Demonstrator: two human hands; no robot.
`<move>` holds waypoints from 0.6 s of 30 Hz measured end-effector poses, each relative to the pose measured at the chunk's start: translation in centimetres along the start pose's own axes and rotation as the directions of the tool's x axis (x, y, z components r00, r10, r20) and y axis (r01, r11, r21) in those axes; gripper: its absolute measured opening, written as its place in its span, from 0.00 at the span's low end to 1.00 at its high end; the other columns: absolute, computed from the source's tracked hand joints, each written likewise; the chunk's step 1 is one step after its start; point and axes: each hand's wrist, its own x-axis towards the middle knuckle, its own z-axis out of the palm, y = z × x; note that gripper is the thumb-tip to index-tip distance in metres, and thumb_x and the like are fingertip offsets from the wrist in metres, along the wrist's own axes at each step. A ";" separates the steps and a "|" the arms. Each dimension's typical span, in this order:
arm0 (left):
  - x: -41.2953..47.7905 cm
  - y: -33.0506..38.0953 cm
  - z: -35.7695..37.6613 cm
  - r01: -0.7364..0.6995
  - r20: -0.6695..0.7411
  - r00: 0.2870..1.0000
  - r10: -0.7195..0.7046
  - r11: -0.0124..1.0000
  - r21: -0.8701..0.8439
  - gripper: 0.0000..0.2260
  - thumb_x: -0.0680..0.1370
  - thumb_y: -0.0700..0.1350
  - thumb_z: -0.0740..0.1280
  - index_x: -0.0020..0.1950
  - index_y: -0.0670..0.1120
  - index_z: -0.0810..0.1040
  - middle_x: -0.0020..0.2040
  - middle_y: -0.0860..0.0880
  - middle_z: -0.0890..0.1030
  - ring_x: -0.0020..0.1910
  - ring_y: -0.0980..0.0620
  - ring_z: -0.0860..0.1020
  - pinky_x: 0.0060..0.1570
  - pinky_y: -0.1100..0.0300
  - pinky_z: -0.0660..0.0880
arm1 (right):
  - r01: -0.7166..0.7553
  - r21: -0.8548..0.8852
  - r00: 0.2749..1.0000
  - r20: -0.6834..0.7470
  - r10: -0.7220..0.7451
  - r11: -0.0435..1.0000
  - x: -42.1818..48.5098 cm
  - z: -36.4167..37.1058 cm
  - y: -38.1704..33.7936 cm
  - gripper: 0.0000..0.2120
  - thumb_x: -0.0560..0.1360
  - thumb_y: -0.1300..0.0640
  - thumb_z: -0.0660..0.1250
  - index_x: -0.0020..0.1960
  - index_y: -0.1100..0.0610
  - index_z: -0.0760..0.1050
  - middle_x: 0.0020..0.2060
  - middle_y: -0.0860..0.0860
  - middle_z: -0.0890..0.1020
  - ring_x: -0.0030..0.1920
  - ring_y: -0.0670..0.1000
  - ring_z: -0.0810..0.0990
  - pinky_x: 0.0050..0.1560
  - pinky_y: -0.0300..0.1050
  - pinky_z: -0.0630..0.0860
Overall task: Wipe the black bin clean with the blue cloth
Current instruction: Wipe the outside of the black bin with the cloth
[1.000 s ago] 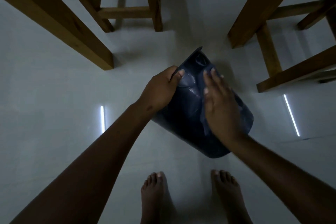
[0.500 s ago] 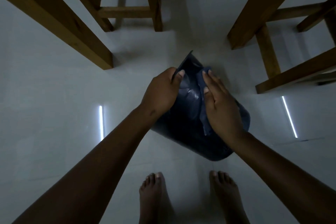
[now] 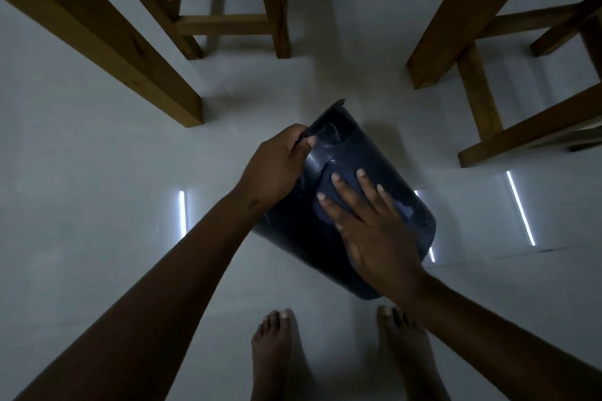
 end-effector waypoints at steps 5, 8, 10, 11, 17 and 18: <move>0.2 -0.1 0.4 0.002 -0.008 1.000 -0.002 1.000 0.003 0.13 0.83 0.51 0.54 0.59 0.48 0.75 0.43 0.53 0.78 0.39 0.57 0.75 0.38 0.69 0.67 | -0.365 0.400 0.912 -0.028 0.409 0.841 3.9 -1.7 2.9 0.22 0.82 0.54 0.53 0.76 0.46 0.57 0.77 0.45 0.59 0.76 0.47 0.59 0.66 0.23 0.55; 0.1 -0.3 0.3 0.022 -0.007 1.000 -0.021 1.000 0.006 0.12 0.83 0.51 0.55 0.58 0.48 0.75 0.38 0.55 0.76 0.37 0.58 0.76 0.37 0.67 0.68 | -0.336 0.237 0.934 -0.045 0.355 0.912 2.1 -1.0 0.4 0.23 0.82 0.56 0.52 0.76 0.47 0.56 0.77 0.47 0.58 0.77 0.52 0.54 0.74 0.45 0.57; 0.5 -0.2 0.3 0.029 -0.006 1.000 -0.029 0.999 -0.024 0.12 0.82 0.51 0.56 0.57 0.49 0.76 0.38 0.53 0.79 0.38 0.56 0.78 0.39 0.62 0.72 | -0.165 0.039 0.986 -0.024 0.166 0.985 0.3 0.0 -1.6 0.25 0.79 0.55 0.54 0.76 0.47 0.55 0.77 0.49 0.57 0.78 0.57 0.51 0.74 0.56 0.54; 0.7 0.0 0.3 0.025 -0.005 1.000 -0.025 0.999 -0.039 0.12 0.82 0.52 0.56 0.56 0.50 0.76 0.41 0.52 0.80 0.41 0.54 0.79 0.41 0.59 0.73 | -0.079 -0.031 0.997 -0.001 0.079 0.996 -0.3 0.4 -2.1 0.26 0.78 0.55 0.54 0.76 0.46 0.56 0.77 0.50 0.57 0.78 0.59 0.50 0.74 0.58 0.53; -0.3 0.0 -0.6 0.044 0.088 0.996 -0.033 0.991 -0.124 0.13 0.82 0.52 0.57 0.60 0.48 0.76 0.48 0.53 0.78 0.46 0.56 0.76 0.45 0.65 0.73 | -0.288 0.218 0.949 -0.065 0.308 0.932 2.8 -1.4 1.3 0.22 0.82 0.54 0.52 0.76 0.47 0.57 0.77 0.48 0.57 0.78 0.53 0.52 0.75 0.58 0.56; -0.8 -0.5 -0.7 0.064 0.100 0.994 -0.050 0.988 -0.142 0.14 0.82 0.53 0.56 0.57 0.47 0.76 0.48 0.52 0.80 0.46 0.54 0.78 0.46 0.62 0.74 | -0.326 0.282 0.933 -0.062 0.356 0.903 3.5 -1.8 2.5 0.22 0.82 0.53 0.52 0.76 0.47 0.58 0.77 0.47 0.57 0.78 0.52 0.53 0.75 0.58 0.58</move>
